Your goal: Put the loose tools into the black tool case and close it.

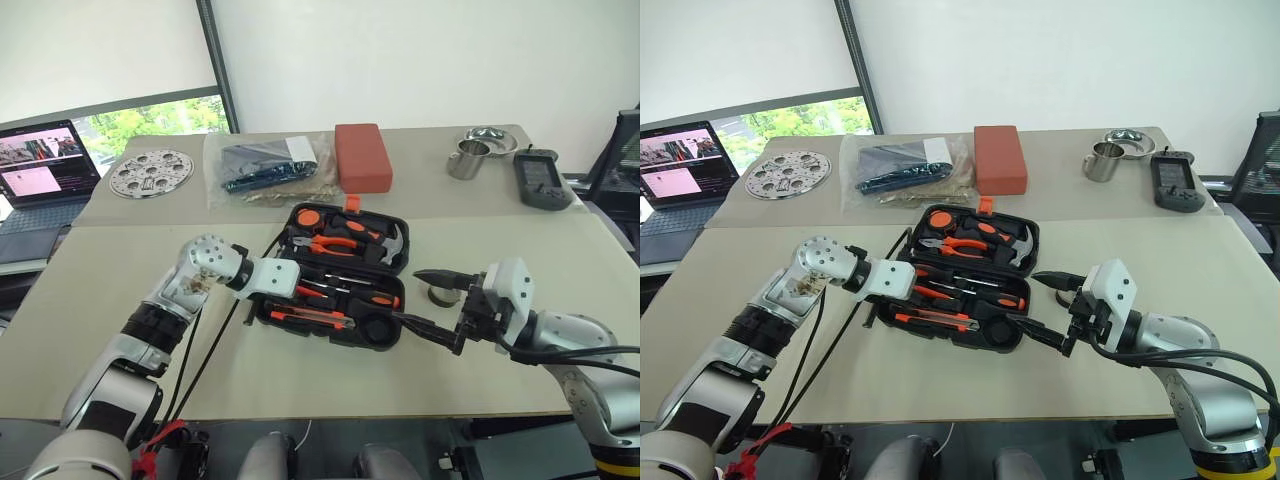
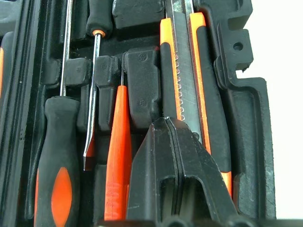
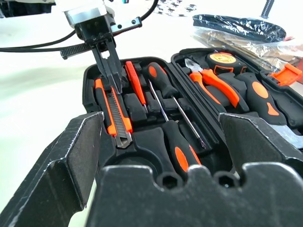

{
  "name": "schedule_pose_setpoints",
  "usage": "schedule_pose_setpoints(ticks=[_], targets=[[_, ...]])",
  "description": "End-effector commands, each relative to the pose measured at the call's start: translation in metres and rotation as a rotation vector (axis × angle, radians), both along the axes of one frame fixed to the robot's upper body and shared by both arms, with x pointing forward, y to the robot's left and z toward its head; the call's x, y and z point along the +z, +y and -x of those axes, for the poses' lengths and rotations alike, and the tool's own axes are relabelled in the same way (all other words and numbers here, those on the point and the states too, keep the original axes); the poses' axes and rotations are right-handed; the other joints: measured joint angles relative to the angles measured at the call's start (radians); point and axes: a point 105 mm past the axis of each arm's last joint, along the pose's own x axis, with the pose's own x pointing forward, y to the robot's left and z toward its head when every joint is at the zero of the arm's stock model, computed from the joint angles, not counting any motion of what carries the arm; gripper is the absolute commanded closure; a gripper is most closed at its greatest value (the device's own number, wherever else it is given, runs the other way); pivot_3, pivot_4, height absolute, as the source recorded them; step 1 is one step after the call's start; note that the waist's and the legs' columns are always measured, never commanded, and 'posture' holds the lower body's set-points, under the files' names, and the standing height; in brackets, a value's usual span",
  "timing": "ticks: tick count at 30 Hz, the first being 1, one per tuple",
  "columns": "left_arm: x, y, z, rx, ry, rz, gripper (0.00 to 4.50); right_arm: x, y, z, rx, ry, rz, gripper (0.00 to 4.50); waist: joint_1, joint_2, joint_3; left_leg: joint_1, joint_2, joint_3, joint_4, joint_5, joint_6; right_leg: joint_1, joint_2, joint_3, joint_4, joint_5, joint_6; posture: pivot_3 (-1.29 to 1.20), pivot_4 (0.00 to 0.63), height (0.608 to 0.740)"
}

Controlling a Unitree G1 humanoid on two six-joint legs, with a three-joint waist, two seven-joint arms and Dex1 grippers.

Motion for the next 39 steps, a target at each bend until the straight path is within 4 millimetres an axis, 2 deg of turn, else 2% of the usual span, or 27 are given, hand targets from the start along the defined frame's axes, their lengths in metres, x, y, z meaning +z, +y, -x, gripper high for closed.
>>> schedule_pose_setpoints(ticks=[1, 3, 5, 6, 10, 13, 21, 25, 31, 32, 34, 38, 39], targets=[[-0.022, -0.001, 0.004, 0.015, 0.046, -0.041, 4.47, 0.003, -0.005, -0.002, -0.023, -0.029, 0.023, 0.00, 0.003, 0.000, -0.001, 0.000, 0.000, 0.000, 0.000, 0.000, 0.000, 0.000, 0.000, 0.000, 0.000, 0.000, 0.000, 0.00, 0.150, 0.740], [-0.007, -0.008, 0.000, 0.029, 0.039, 0.032, 4.47, -0.001, -0.012, -0.009, -0.072, -0.024, 0.060, 0.00, 0.005, 0.000, -0.001, 0.000, 0.000, 0.000, 0.000, 0.001, 0.001, 0.000, 0.000, 0.000, 0.000, 0.000, 0.000, 0.00, 0.150, 0.740], [0.027, -0.021, -0.002, 0.038, 0.066, 0.186, 4.47, -0.010, -0.026, -0.019, -0.134, -0.002, 0.153, 0.00, 0.006, 0.000, -0.001, -0.001, -0.001, 0.000, 0.001, 0.001, 0.001, 0.000, 0.000, 0.000, 0.000, 0.000, 0.000, 0.00, 0.150, 0.740], [0.038, -0.024, -0.001, 0.037, 0.076, 0.230, 4.47, -0.013, -0.030, -0.022, -0.150, 0.007, 0.182, 0.00, 0.006, 0.001, -0.001, -0.002, -0.001, 0.000, 0.001, 0.001, 0.002, -0.001, -0.001, 0.001, 0.000, 0.000, 0.000, 0.00, 0.150, 0.740], [0.075, -0.022, 0.015, 0.015, 0.168, 0.356, 4.47, -0.026, -0.049, -0.030, -0.179, 0.120, 0.308, 0.00, 0.000, -0.001, 0.000, -0.003, 0.000, 0.000, -0.001, 0.002, 0.003, -0.003, 0.001, 0.000, 0.000, 0.000, 0.000, 0.00, 0.150, 0.740], [0.093, -0.018, 0.025, 0.028, 0.214, 0.427, 4.47, -0.028, -0.056, -0.034, -0.159, 0.175, 0.371, 0.00, -0.013, 0.000, 0.000, -0.002, 0.000, 0.000, -0.002, 0.001, 0.003, -0.003, 0.001, 0.001, 0.000, 0.000, 0.000, 0.00, 0.150, 0.740], [0.107, 0.010, 0.059, 0.069, 0.309, 0.457, 4.47, -0.037, -0.041, -0.047, 0.003, 0.273, 0.502, 0.00, -0.025, -0.001, 0.003, -0.001, 0.002, -0.001, -0.002, 0.001, 0.003, -0.003, 0.003, 0.001, 0.000, 0.000, 0.000, 0.00, 0.150, 0.740], [0.107, 0.018, 0.073, 0.067, 0.308, 0.452, 4.47, -0.044, -0.048, -0.062, -0.016, 0.293, 0.575, 0.00, -0.016, -0.002, 0.004, -0.001, 0.002, -0.001, -0.002, 0.001, 0.003, -0.003, 0.000, 0.000, 0.000, 0.000, 0.000, 0.00, 0.150, 0.740], [0.109, 0.017, 0.074, 0.105, 0.309, 0.485, 4.47, -0.044, -0.057, -0.071, -0.028, 0.313, 0.609, 0.00, -0.003, -0.002, 0.005, -0.001, 0.001, -0.001, -0.001, 0.001, 0.003, -0.002, -0.001, -0.001, -0.001, 0.000, 0.000, 0.00, 0.150, 0.740], [0.108, 0.017, 0.073, 0.107, 0.307, 0.477, 3.95, -0.043, -0.057, -0.072, -0.028, 0.312, 0.610, 0.00, -0.005, -0.002, 0.005, -0.001, 0.001, -0.001, -0.002, 0.001, 0.003, -0.002, -0.001, 0.000, -0.001, 0.000, 0.000, 0.00, 0.150, 0.740], [0.108, 0.017, 0.075, 0.099, 0.316, 0.465, 3.57, -0.043, -0.058, -0.072, -0.027, 0.317, 0.615, 0.00, -0.007, -0.002, 0.005, 0.000, 0.001, 0.000, -0.002, 0.001, 0.003, -0.002, -0.001, 0.000, -0.001, 0.000, 0.000, 0.00, 0.150, 0.740], [0.110, 0.018, 0.075, 0.082, 0.302, 0.462, 2.03, -0.045, -0.061, -0.071, -0.028, 0.340, 0.627, 0.00, -0.008, -0.002, 0.005, 0.000, 0.002, -0.001, -0.002, 0.001, 0.003, -0.002, -0.001, 0.000, -0.001, 0.000, 0.000, 0.00, 0.150, 0.740], [0.111, 0.018, 0.074, 0.079, 0.301, 0.460, 1.66, -0.045, -0.062, -0.071, -0.026, 0.346, 0.629, 0.25, -0.008, -0.002, 0.005, 0.000, 0.002, -0.001, -0.002, 0.001, 0.003, -0.002, -0.001, 0.000, -0.001, 0.000, 0.000, 0.00, 0.150, 0.740]])
